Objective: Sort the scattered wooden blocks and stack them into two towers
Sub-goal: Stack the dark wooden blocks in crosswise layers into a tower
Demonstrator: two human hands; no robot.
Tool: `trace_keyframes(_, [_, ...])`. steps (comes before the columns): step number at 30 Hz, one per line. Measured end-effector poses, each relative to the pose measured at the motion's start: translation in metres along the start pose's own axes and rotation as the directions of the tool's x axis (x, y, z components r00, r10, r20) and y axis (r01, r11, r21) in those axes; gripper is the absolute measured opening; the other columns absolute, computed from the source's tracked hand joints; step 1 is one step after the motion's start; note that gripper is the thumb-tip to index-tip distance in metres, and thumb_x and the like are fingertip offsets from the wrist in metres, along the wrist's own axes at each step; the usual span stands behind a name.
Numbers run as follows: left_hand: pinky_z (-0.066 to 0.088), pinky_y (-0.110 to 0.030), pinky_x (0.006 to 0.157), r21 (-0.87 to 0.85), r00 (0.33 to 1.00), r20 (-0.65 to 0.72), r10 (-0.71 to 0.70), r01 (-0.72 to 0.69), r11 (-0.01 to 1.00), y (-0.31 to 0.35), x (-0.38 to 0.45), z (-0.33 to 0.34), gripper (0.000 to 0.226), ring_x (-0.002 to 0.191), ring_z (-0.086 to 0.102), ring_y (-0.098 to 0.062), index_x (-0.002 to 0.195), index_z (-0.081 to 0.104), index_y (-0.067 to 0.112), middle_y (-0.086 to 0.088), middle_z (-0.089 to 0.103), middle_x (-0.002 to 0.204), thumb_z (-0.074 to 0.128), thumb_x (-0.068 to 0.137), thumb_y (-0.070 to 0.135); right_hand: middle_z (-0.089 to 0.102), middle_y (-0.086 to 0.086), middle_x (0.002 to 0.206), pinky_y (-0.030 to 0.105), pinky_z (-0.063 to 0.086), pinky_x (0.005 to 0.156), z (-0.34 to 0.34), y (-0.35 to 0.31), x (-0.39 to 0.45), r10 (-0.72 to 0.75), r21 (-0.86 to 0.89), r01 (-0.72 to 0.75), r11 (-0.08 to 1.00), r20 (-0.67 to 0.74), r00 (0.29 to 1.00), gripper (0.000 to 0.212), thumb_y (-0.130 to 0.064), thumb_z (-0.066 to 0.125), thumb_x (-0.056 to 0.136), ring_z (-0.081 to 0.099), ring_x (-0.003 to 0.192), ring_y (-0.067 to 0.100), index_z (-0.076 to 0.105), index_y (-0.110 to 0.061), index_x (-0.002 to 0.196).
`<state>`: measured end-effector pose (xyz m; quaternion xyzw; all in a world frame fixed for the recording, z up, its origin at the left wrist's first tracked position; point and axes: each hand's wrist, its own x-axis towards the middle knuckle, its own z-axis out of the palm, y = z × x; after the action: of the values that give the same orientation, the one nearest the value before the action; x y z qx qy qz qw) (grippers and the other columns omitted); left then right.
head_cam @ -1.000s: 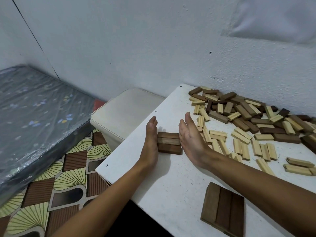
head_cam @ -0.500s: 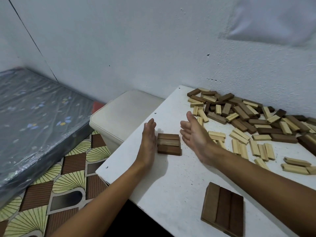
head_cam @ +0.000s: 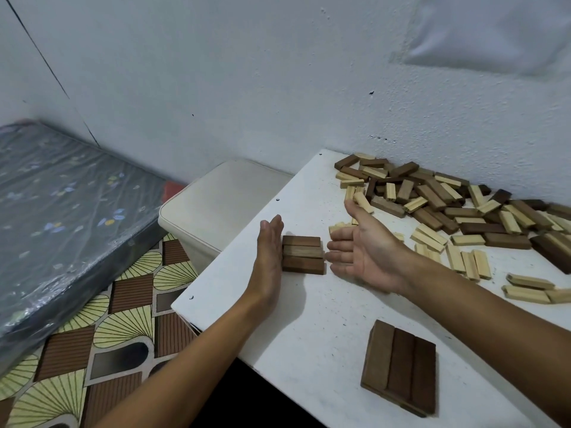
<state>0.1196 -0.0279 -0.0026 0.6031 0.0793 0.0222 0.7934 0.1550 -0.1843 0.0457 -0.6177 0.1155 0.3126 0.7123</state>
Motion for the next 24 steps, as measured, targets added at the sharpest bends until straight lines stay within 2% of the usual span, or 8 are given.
trace_keyframes(2, [0.016,-0.028,0.120,-0.002,1.000,-0.011,0.007,-0.007,1.000,-0.001,0.001,0.000,0.065,0.144,0.026,-0.006,0.152,0.026,0.020,0.004,0.027,0.158,0.012,0.099,0.054,0.049,0.021,0.133,0.045,0.049,0.093,-0.001,-0.007,0.001,0.035,-0.075,-0.038,0.996,-0.040,0.999,0.081,-0.065,0.040,0.092,0.056,0.113,0.034,0.041,0.001,0.139])
trace_keyframes(4, [0.015,-0.031,0.121,-0.007,1.000,-0.022,0.011,-0.011,1.000,-0.001,0.002,0.000,0.063,0.144,0.026,-0.006,0.152,0.027,0.020,0.004,0.028,0.158,0.013,0.099,0.053,0.054,0.021,0.118,0.044,0.053,0.081,-0.003,-0.013,0.003,0.062,-0.128,-0.069,0.989,-0.061,0.996,0.078,-0.063,0.042,0.092,0.060,0.097,0.034,0.046,0.004,0.131])
trace_keyframes(10, [0.018,-0.031,0.120,-0.002,0.999,-0.049,0.023,-0.023,1.000,-0.001,0.001,0.003,0.061,0.143,0.029,-0.008,0.151,0.028,0.020,0.002,0.030,0.157,0.013,0.100,0.051,0.058,0.025,0.113,0.044,0.054,0.088,0.001,-0.017,0.013,0.146,-0.222,-0.154,0.963,-0.049,0.988,0.081,-0.069,0.036,0.092,0.061,0.101,0.037,0.049,0.005,0.122])
trace_keyframes(14, [0.020,-0.030,0.119,0.021,0.998,-0.044,0.042,-0.041,0.999,0.000,0.000,0.004,0.063,0.141,0.031,-0.009,0.151,0.028,0.020,0.000,0.030,0.157,0.015,0.098,0.052,0.057,0.025,0.113,0.042,0.055,0.084,0.001,-0.016,0.019,0.142,-0.231,-0.152,0.961,-0.058,0.988,0.084,-0.069,0.035,0.092,0.061,0.100,0.036,0.048,0.006,0.127])
trace_keyframes(16, [0.021,-0.031,0.119,0.034,0.998,-0.037,0.049,-0.047,0.998,0.000,0.001,0.004,0.071,0.140,0.032,-0.010,0.150,0.030,0.022,-0.001,0.030,0.157,0.019,0.091,0.059,0.056,0.025,0.115,0.042,0.055,0.084,0.002,-0.015,0.020,0.142,-0.230,-0.152,0.961,-0.058,0.988,0.085,-0.069,0.035,0.092,0.061,0.100,0.037,0.049,0.007,0.127])
trace_keyframes(19, [0.020,-0.034,0.120,0.065,0.997,-0.029,0.067,-0.065,0.996,0.001,-0.001,0.005,0.082,0.141,0.032,-0.011,0.149,0.030,0.024,-0.001,0.030,0.156,0.022,0.079,0.065,0.055,0.026,0.115,0.042,0.055,0.083,0.003,-0.014,0.021,0.140,-0.221,-0.150,0.964,-0.059,0.988,0.082,-0.067,0.038,0.092,0.061,0.099,0.037,0.049,0.007,0.127])
trace_keyframes(24, [0.019,-0.037,0.121,0.087,0.997,-0.008,0.071,-0.070,0.994,-0.003,-0.002,0.002,0.078,0.142,0.031,-0.010,0.148,0.032,0.027,0.001,0.030,0.156,0.024,0.083,0.070,0.057,0.024,0.108,0.043,0.057,0.081,0.001,-0.013,0.022,0.133,-0.242,-0.139,0.960,-0.044,0.990,0.072,-0.060,0.045,0.094,0.063,0.094,0.037,0.052,0.006,0.120])
